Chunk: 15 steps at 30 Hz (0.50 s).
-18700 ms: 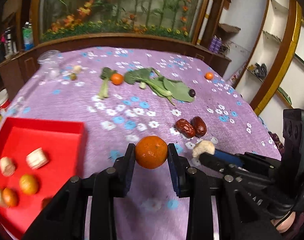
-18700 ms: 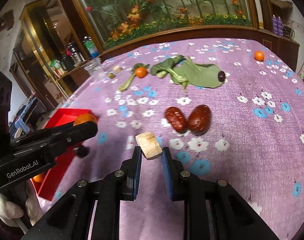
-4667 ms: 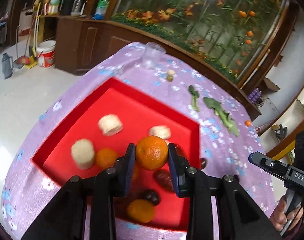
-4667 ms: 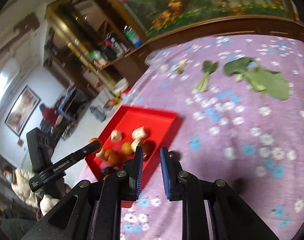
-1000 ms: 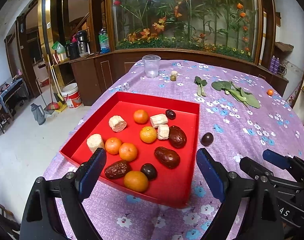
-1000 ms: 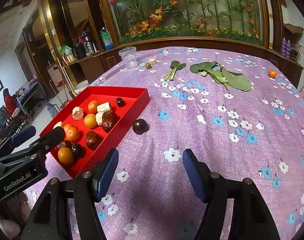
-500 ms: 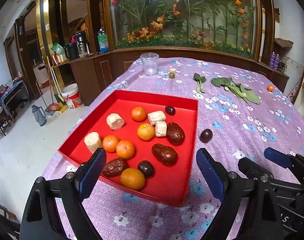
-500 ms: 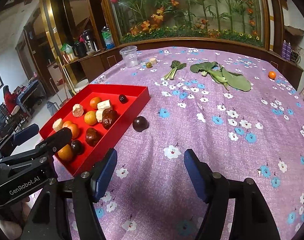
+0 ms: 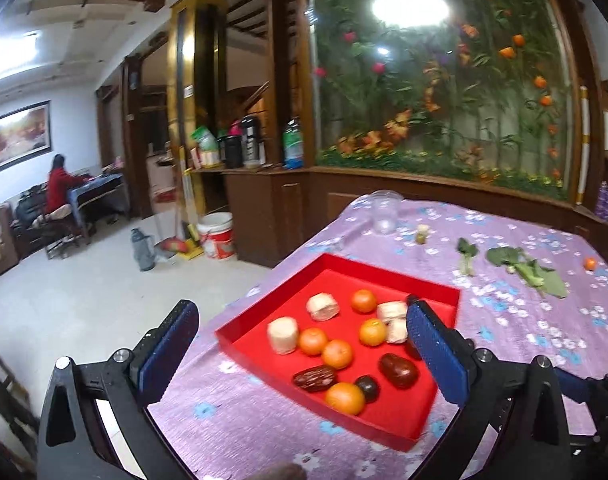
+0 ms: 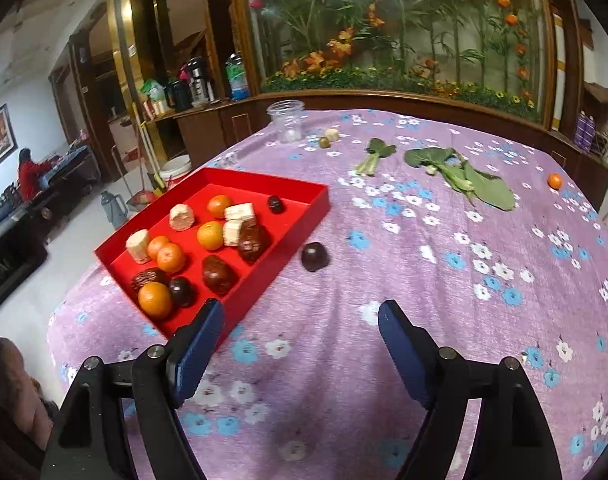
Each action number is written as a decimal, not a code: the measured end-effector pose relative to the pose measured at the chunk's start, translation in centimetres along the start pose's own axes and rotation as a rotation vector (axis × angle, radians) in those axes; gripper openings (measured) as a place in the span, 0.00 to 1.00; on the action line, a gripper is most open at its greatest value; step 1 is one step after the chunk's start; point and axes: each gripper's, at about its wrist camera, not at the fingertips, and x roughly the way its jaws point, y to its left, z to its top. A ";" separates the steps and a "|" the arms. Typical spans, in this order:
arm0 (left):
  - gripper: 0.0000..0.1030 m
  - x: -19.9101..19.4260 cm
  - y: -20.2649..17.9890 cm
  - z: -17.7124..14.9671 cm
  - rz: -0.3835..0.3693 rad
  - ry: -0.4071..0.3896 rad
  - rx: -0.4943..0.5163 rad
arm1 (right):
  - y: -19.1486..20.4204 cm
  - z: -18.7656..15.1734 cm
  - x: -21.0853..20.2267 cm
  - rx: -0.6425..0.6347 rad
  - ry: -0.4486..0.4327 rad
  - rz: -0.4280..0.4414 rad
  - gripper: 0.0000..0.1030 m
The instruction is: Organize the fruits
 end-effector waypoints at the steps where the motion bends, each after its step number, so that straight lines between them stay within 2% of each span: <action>1: 1.00 0.1 0.1 -0.1 0.013 0.009 0.004 | 0.6 0.1 0.0 -0.016 -0.001 0.002 0.84; 7: 1.00 1.3 0.7 -0.9 -0.056 0.112 -0.019 | 3.7 -0.1 1.0 -0.112 -0.003 -0.016 0.87; 15: 1.00 2.8 0.7 -2.3 -0.100 0.206 -0.021 | 4.4 -0.8 1.4 -0.120 0.021 -0.013 0.87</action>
